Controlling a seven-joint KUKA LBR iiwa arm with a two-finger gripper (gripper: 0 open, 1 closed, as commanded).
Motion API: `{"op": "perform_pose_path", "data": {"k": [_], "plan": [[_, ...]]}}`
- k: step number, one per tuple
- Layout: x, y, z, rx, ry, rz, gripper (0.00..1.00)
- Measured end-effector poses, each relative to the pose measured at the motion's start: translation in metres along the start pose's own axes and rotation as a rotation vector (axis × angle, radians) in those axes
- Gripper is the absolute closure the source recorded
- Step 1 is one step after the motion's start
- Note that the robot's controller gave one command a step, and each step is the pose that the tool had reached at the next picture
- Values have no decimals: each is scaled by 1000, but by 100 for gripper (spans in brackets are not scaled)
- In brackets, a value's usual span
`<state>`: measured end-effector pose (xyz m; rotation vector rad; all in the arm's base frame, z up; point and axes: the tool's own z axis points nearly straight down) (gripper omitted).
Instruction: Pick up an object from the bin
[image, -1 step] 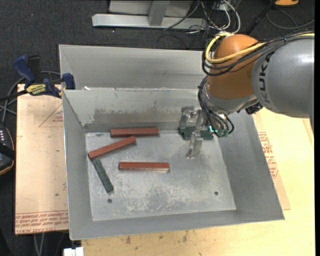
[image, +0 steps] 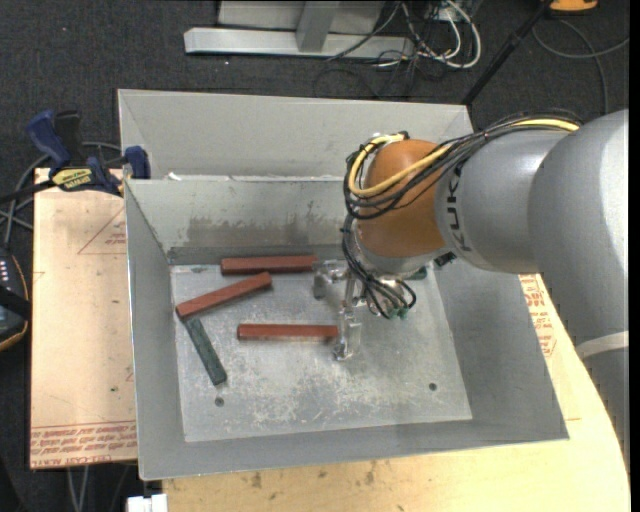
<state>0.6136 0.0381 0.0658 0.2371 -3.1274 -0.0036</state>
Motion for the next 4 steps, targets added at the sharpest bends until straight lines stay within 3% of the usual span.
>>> {"op": "perform_pose_path", "data": {"k": [1, 2, 3, 4], "plan": [[-2, -2, -5, 1, -7, 2, 100], [-24, 50, -44, -2, -12, 406, 100], [-23, 48, -42, 1, -9, 406, 0], [44, 101, -4, 0, -5, 255, 0]]}}
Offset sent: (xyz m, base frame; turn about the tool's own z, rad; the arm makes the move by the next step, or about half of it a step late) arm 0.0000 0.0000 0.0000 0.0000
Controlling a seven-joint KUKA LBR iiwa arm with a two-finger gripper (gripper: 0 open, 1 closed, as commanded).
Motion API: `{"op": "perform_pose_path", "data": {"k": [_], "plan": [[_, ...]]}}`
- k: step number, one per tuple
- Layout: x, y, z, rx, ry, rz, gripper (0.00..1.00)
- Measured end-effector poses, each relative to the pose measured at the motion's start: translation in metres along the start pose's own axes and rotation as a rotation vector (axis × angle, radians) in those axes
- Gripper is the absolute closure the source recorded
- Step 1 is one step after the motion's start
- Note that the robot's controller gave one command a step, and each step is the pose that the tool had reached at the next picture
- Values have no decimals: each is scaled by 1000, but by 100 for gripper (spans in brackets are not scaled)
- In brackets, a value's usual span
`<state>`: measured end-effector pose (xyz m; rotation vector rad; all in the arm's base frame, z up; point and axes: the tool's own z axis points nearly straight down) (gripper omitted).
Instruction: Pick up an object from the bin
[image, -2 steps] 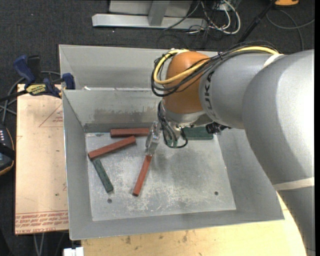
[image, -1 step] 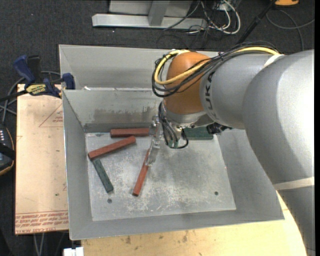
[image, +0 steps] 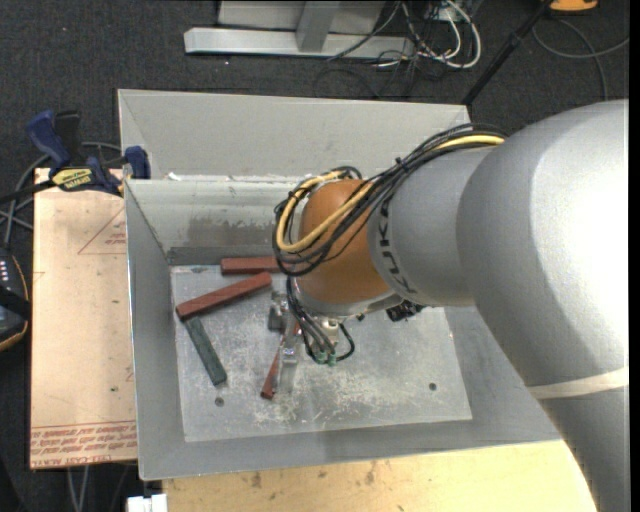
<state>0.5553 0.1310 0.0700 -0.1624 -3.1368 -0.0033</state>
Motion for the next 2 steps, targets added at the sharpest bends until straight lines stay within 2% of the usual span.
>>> {"op": "perform_pose_path", "data": {"k": [1, 2], "plan": [[-5, 1, -3, -1, -5, -282, 0], [-6, -30, 0, 2, 0, -344, 0]]}}
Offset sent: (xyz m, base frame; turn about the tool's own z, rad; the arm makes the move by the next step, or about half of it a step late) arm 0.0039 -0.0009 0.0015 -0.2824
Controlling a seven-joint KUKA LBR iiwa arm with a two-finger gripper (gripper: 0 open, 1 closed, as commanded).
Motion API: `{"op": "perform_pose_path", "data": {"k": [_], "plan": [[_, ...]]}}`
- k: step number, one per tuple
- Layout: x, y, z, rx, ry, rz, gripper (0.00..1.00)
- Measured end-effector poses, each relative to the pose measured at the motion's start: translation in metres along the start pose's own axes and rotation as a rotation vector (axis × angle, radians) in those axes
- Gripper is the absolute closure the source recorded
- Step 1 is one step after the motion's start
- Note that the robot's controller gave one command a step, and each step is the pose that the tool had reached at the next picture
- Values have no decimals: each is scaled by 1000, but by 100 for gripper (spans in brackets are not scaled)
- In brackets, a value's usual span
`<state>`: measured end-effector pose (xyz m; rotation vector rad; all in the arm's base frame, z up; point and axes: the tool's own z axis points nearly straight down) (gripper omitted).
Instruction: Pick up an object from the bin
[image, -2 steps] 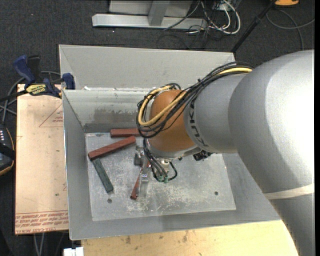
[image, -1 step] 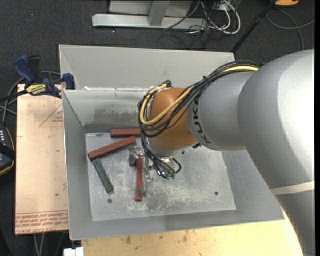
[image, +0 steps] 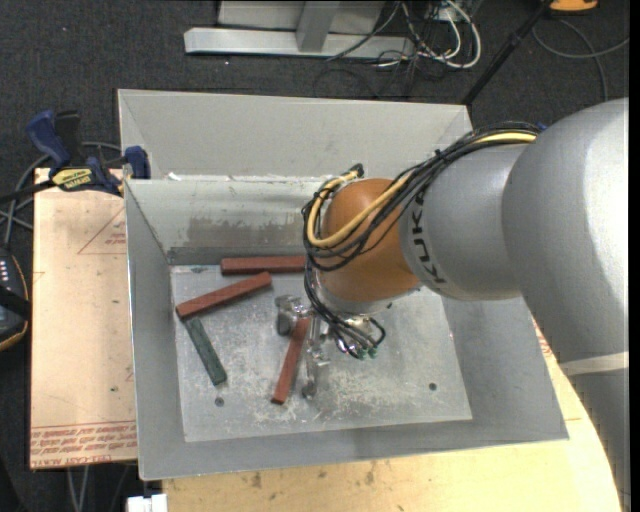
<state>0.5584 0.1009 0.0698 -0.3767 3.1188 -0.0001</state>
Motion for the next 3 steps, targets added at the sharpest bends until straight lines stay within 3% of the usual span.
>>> {"op": "perform_pose_path", "data": {"k": [1, 2, 3], "plan": [[19, 33, 0, -3, 1, -283, 0], [18, 32, 0, -2, -1, -280, 100], [18, 31, 0, -2, -1, -280, 0]]}}
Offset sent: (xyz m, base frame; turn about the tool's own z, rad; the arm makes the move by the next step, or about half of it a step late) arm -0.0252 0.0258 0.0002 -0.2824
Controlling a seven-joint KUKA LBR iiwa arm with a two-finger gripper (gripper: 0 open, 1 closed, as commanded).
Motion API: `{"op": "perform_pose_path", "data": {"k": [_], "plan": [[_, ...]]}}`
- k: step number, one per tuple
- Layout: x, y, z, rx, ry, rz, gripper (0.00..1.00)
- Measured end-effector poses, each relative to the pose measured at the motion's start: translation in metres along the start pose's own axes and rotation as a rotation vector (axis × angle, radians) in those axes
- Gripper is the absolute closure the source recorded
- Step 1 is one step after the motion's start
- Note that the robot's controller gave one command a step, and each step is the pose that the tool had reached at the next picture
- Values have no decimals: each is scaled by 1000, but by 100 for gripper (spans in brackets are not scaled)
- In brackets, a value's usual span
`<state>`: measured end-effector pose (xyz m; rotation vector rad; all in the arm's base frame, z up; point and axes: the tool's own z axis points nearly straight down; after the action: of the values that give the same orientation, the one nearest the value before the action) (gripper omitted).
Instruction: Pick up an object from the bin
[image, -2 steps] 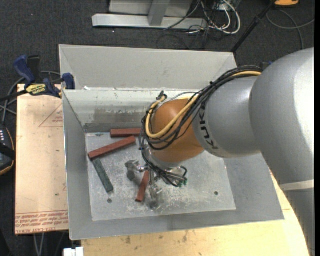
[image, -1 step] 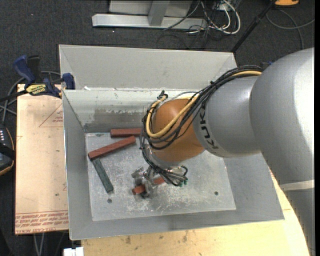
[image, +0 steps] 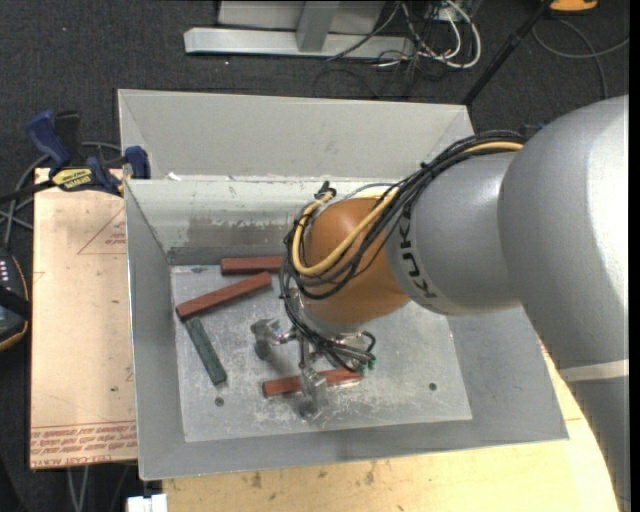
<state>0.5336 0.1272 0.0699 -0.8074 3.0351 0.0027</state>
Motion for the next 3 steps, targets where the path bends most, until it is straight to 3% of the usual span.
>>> {"op": "perform_pose_path", "data": {"k": [1, 2, 3], "plan": [[0, 0, 0, 0, -1, 0, 100], [16, 3, -137, 4, -7, -257, 100], [17, 3, -133, 0, -1, -256, 0]]}}
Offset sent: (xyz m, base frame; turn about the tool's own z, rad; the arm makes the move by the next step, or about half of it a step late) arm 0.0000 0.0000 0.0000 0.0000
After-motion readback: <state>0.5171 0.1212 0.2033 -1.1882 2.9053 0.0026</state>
